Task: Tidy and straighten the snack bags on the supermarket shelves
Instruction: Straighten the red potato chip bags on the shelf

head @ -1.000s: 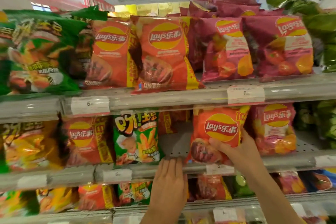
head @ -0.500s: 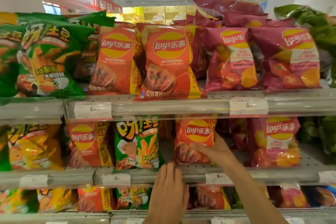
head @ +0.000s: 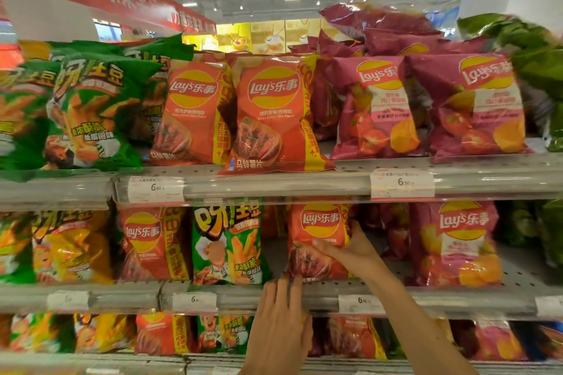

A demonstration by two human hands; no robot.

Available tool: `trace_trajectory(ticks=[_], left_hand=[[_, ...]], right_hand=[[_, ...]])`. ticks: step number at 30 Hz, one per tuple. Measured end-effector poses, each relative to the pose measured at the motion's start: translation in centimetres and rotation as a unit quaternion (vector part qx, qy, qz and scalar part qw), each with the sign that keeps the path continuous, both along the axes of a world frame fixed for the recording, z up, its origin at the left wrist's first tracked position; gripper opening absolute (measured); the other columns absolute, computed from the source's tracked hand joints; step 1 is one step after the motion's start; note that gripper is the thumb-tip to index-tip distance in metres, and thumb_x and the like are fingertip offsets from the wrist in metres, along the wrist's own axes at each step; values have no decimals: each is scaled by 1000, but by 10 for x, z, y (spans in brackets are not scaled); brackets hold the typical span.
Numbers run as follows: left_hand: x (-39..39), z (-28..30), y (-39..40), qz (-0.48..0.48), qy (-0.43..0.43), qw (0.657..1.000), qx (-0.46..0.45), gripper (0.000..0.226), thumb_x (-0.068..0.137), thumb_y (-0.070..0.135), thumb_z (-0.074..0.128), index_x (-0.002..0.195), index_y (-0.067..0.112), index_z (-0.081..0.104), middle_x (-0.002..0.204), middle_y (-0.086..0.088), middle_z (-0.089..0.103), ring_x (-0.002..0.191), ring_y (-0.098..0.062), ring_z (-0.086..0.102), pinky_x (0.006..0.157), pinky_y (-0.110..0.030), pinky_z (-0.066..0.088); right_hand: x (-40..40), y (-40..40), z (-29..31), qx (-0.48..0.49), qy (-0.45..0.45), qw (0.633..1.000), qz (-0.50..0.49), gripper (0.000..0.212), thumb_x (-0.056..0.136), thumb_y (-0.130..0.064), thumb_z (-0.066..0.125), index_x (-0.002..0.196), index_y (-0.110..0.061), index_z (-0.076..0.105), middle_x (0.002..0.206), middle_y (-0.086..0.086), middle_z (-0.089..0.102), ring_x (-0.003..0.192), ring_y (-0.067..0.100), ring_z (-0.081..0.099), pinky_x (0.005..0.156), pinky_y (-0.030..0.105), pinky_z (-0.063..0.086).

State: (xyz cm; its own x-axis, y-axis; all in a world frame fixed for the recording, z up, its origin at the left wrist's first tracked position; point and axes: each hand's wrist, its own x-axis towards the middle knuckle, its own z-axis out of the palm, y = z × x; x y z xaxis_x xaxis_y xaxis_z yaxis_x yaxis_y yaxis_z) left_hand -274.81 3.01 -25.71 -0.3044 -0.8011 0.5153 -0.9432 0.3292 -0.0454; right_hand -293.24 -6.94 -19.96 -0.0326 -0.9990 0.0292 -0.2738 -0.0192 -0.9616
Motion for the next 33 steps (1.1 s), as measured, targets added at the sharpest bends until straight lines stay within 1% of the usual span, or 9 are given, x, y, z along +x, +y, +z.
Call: trace_trajectory(ticks=[5, 10, 13, 16, 19, 23, 26, 29, 33], left_hand=[[1, -1, 1, -19, 33, 999, 11, 64, 78, 49, 72, 129, 13, 58, 115, -5, 63, 103, -26, 65, 87, -36, 58], [2, -1, 6, -25, 57, 998, 14, 57, 93, 50, 53, 139, 17, 44, 132, -3, 55, 125, -27, 54, 104, -38, 50], [5, 8, 12, -27, 70, 997, 18, 53, 90, 48, 44, 134, 18, 47, 127, 2, 60, 120, -22, 61, 98, -32, 53], [13, 11, 18, -46, 114, 992, 21, 48, 96, 47, 41, 136, 20, 46, 133, 4, 54, 123, -16, 55, 98, -27, 50], [25, 11, 25, -76, 164, 983, 29, 40, 100, 46, 41, 135, 26, 45, 132, 11, 49, 121, -8, 51, 94, -18, 44], [56, 19, 26, -65, 239, 969, 20, 31, 97, 42, 47, 124, 28, 52, 118, 14, 54, 109, -3, 53, 87, -18, 45], [93, 24, 21, -43, 336, 941, 10, 21, 98, 30, 57, 118, 29, 58, 114, 15, 58, 109, -1, 54, 90, -17, 43], [141, 27, 18, -11, 393, 919, -8, 21, 96, 25, 61, 116, 31, 56, 111, 16, 57, 105, 1, 53, 87, -22, 44], [204, 31, 8, 19, 411, 911, -29, 19, 96, 24, 57, 115, 22, 55, 109, 4, 56, 104, -16, 54, 85, -40, 49]], right_hand=[[-11, 12, -10, -5, 17, 1000, -14, 94, 56, -56, 93, 131, -34, 40, 105, -24, 62, 109, 9, 62, 102, 31, 47], [-18, 27, -10, -14, 100, 994, -26, 102, 56, -71, 83, 138, -26, 42, 102, -23, 59, 93, 4, 60, 83, 22, 48], [-20, 38, -9, -17, 153, 987, -41, 114, 53, -80, 75, 145, -24, 39, 120, -9, 66, 110, 17, 65, 91, 33, 52], [-19, 51, -9, -30, 200, 977, -72, 106, 67, -70, 78, 151, -21, 35, 141, 4, 58, 129, 29, 56, 101, 48, 50], [-7, 66, -8, -101, 237, 955, -146, 92, 76, -58, 78, 148, -14, 42, 140, 14, 53, 130, 34, 48, 100, 49, 48], [24, 82, -10, -220, 203, 928, -222, 53, 86, -30, 77, 132, -10, 59, 128, 15, 57, 122, 31, 48, 95, 43, 44], [59, 89, -11, -257, 154, 926, -229, 37, 89, -18, 74, 124, -11, 64, 121, 9, 59, 116, 28, 54, 93, 37, 44], [101, 92, -13, -253, 121, 934, -220, 32, 90, -20, 74, 120, -16, 66, 115, 0, 60, 111, 23, 59, 94, 35, 46], [153, 91, -13, -222, 83, 956, -175, 41, 88, -36, 73, 125, -25, 62, 120, -3, 63, 104, 2, 59, 89, 12, 43]])
